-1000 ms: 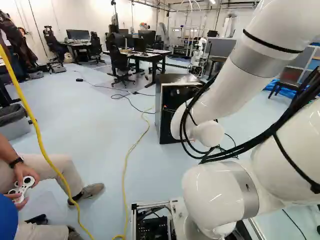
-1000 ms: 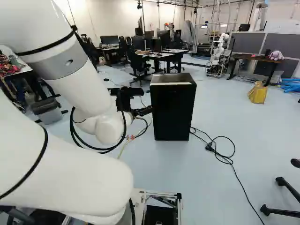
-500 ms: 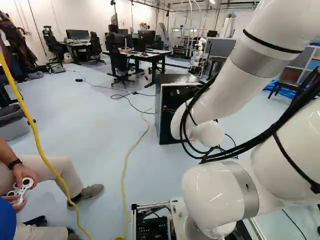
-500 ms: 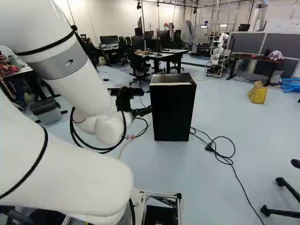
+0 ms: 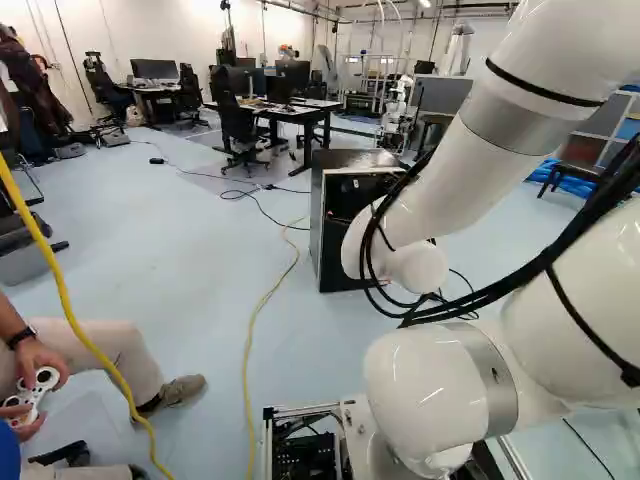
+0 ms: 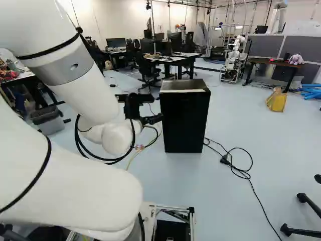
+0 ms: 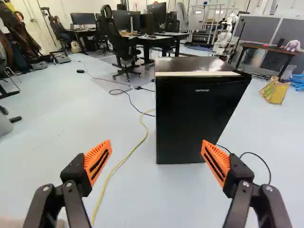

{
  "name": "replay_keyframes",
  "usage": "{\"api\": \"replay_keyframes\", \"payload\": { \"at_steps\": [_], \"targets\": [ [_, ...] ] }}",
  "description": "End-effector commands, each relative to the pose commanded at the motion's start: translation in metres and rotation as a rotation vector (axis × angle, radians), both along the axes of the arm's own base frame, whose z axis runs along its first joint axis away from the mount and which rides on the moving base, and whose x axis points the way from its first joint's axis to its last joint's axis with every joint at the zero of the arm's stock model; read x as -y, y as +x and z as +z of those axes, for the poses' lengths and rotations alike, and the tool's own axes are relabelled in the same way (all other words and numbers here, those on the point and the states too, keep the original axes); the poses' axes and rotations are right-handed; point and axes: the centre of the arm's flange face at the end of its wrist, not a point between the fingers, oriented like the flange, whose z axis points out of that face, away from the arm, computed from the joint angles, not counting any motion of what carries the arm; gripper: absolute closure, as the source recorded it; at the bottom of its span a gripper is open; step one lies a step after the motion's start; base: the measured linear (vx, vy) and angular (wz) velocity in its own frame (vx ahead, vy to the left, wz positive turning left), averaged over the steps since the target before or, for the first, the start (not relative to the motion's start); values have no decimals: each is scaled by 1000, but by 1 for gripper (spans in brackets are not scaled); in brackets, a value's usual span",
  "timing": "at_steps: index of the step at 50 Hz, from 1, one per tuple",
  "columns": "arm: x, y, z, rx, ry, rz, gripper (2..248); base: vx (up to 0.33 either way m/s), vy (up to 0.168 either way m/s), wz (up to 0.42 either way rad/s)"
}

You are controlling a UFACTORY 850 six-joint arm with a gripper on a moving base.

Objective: Grab a drink from the fridge

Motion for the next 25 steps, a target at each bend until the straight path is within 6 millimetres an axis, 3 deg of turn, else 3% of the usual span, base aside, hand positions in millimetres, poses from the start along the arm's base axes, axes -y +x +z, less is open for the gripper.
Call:
{"api": "replay_keyframes", "payload": {
  "at_steps": [25],
  "targets": [
    [0, 0, 0, 0, 0, 0, 3, 65, 0, -2]
  ]
}}
